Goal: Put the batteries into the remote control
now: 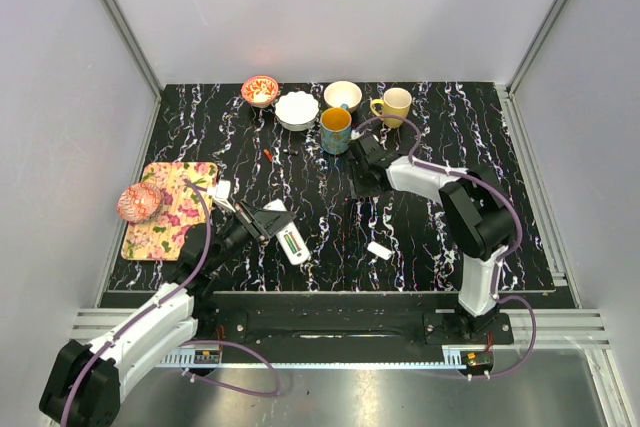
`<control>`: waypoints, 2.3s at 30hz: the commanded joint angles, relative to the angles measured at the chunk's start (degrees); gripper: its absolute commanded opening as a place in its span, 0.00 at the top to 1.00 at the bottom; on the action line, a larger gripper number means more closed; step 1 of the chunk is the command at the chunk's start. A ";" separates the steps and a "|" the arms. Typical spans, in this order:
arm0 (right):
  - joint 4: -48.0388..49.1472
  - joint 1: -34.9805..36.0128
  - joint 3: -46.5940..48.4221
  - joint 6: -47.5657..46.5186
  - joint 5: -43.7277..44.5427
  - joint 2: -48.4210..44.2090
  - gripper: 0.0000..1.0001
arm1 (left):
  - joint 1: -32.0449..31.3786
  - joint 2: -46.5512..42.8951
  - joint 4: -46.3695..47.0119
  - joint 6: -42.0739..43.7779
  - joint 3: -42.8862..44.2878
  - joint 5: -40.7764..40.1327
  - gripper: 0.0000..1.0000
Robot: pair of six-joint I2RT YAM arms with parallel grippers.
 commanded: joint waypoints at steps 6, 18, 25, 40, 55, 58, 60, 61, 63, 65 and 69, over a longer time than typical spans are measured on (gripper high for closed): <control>-11.49 -2.29 -7.92 56.90 12.58 -14.35 1.00 | -0.13 -1.11 5.16 -0.70 1.12 0.07 1.00; -25.15 -2.73 -5.92 87.80 14.35 -8.84 1.00 | -0.40 -2.51 5.78 -1.75 0.94 0.34 1.00; -28.24 -3.00 -3.98 88.68 13.74 -5.23 0.92 | -0.66 -3.22 5.60 -2.02 0.77 0.51 1.00; -29.73 -3.35 -4.51 82.80 11.80 -7.69 0.29 | -1.01 -3.04 5.07 -2.02 1.03 0.43 1.00; -23.07 -3.26 1.30 34.32 19.89 -19.98 0.21 | -1.10 -4.80 3.23 -1.84 0.94 -0.10 1.00; -9.81 -3.26 -3.35 12.35 6.86 -22.71 0.23 | -1.10 -4.80 3.14 -1.49 0.59 -0.71 1.00; -5.76 -3.26 -5.30 1.62 -0.46 -21.58 0.27 | -1.01 -4.71 3.14 -1.31 0.33 -0.89 1.00; -7.04 -3.17 -4.60 -0.77 -4.07 -19.83 0.32 | -1.10 -4.71 3.14 -1.14 0.42 -0.98 1.00; -13.43 -3.17 -0.04 -8.76 -6.30 -12.81 0.36 | -1.01 -4.71 3.05 -0.79 0.50 -0.81 1.00; -15.32 -2.65 1.03 -13.50 -4.63 -8.41 0.43 | -1.01 -4.97 3.14 -0.17 0.42 -0.37 1.00; -11.19 -2.56 -0.38 -14.32 -6.13 -7.17 0.48 | -1.10 -6.11 2.70 0.44 0.15 0.07 1.00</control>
